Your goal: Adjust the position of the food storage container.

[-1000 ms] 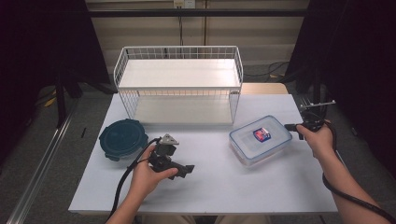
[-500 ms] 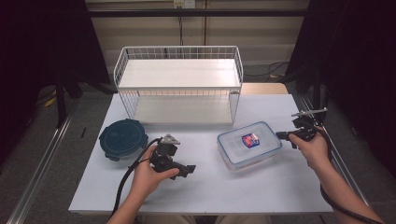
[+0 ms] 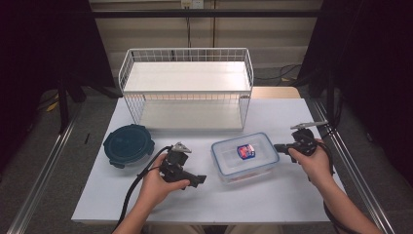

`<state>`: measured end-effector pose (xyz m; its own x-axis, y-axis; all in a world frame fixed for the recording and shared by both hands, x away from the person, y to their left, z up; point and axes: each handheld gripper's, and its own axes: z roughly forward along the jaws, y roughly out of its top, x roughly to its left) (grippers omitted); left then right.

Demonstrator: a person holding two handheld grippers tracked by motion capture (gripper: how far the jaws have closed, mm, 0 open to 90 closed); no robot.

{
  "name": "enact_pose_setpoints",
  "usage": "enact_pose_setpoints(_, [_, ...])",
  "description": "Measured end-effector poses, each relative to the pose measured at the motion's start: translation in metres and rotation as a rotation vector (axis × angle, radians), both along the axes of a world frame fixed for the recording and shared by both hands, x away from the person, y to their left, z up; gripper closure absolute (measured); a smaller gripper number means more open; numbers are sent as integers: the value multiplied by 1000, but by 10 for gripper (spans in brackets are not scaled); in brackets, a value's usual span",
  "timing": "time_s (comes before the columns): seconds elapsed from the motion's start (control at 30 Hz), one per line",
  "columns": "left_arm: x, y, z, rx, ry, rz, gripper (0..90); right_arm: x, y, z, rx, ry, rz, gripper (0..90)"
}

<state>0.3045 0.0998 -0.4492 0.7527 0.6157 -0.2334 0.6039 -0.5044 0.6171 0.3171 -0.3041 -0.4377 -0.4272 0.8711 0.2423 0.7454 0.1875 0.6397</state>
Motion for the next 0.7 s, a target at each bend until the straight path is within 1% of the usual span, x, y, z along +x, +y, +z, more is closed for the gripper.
enact_pose_setpoints(0.07, [0,0,0,-24,8,22,0,-1,7,-1,10,0,10,900])
enact_pose_setpoints(0.1, [1,2,1,-19,7,17,0,-1,11,-1,15,0,15,900])
enact_pose_setpoints(0.17, [2,4,2,-32,15,20,0,-2,18,-3,17,-1,28,900])
enact_pose_setpoints(0.2, [3,5,2,-37,24,23,0,-3,24,-5,24,5,36,900])
enact_pose_setpoints(0.27, [4,7,2,-32,27,16,0,-3,26,-6,31,3,39,900])
enact_pose_setpoints(0.3, [4,8,2,-40,19,28,0,-4,29,-7,36,-2,40,900])
enact_pose_setpoints(0.37, [5,10,4,-41,15,43,0,-4,33,-6,22,-12,42,900])
enact_pose_setpoints(0.4, [6,11,5,-53,26,42,0,-5,34,-7,23,-18,43,900])
enact_pose_setpoints(0.43, [6,12,5,-65,22,52,0,-5,35,-6,27,-11,44,900])
enact_pose_setpoints(0.47, [6,14,7,-69,28,42,0,-6,38,-7,25,-18,55,900])
enact_pose_setpoints(0.5, [6,15,8,-82,37,35,0,-6,39,-7,27,-18,60,900])
enact_pose_setpoints(0.53, [6,15,8,-82,37,35,0,-7,40,-7,28,-13,63,900])
enact_pose_setpoints(0.57, [6,15,8,-92,38,31,0,-7,40,-7,28,-13,63,900])
enact_pose_setpoints(0.6, [6,16,9,-88,41,22,0,-8,41,-8,24,-12,68,900])
enact_pose_setpoints(0.7, [6,16,9,-101,46,27,0,-9,42,-9,33,-17,71,896])
